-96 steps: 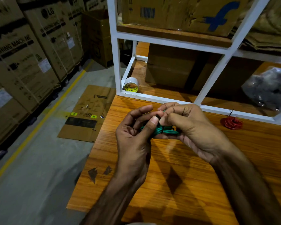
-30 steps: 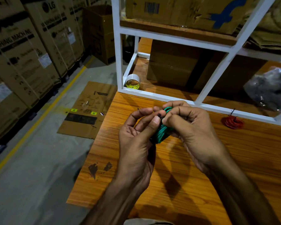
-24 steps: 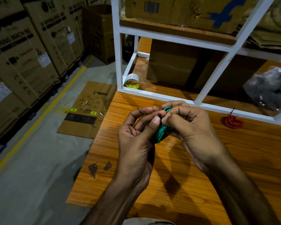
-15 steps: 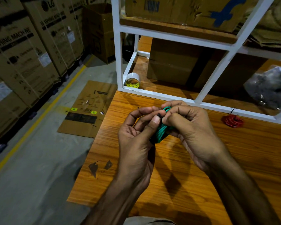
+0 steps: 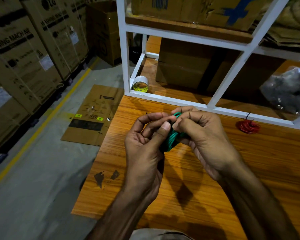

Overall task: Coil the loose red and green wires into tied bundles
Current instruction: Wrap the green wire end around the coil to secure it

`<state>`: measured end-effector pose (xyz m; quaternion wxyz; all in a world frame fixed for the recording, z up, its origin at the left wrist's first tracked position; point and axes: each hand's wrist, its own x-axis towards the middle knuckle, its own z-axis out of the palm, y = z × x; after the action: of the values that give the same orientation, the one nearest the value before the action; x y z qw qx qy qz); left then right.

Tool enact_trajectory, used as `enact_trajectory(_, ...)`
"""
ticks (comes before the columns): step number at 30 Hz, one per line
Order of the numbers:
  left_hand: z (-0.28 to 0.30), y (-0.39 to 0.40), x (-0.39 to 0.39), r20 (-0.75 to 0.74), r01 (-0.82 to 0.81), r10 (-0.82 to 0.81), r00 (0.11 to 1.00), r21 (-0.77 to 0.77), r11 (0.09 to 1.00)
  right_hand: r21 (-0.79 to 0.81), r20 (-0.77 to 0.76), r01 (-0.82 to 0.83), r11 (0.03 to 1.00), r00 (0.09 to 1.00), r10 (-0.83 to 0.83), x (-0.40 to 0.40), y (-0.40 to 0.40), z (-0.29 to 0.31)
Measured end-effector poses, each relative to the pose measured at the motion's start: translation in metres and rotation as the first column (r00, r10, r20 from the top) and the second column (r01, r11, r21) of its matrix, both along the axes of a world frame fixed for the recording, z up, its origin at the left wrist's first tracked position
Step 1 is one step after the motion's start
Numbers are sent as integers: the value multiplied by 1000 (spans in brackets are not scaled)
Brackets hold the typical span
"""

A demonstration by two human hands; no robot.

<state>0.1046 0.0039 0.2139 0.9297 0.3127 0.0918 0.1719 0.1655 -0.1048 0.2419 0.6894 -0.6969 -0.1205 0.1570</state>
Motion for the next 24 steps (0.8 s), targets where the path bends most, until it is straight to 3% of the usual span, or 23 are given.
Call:
enact_trajectory(8, -3, -3, 0, -3, -13, 13, 1000, 1, 1000, -4, -13, 4, 1000, 1000, -4, 1, -2, -3)
enact_trajectory(24, -1, -3, 0, 4, -31, 31, 1000, 18, 999, 186, 21, 1, 982, 1000, -4, -4, -1, -10)
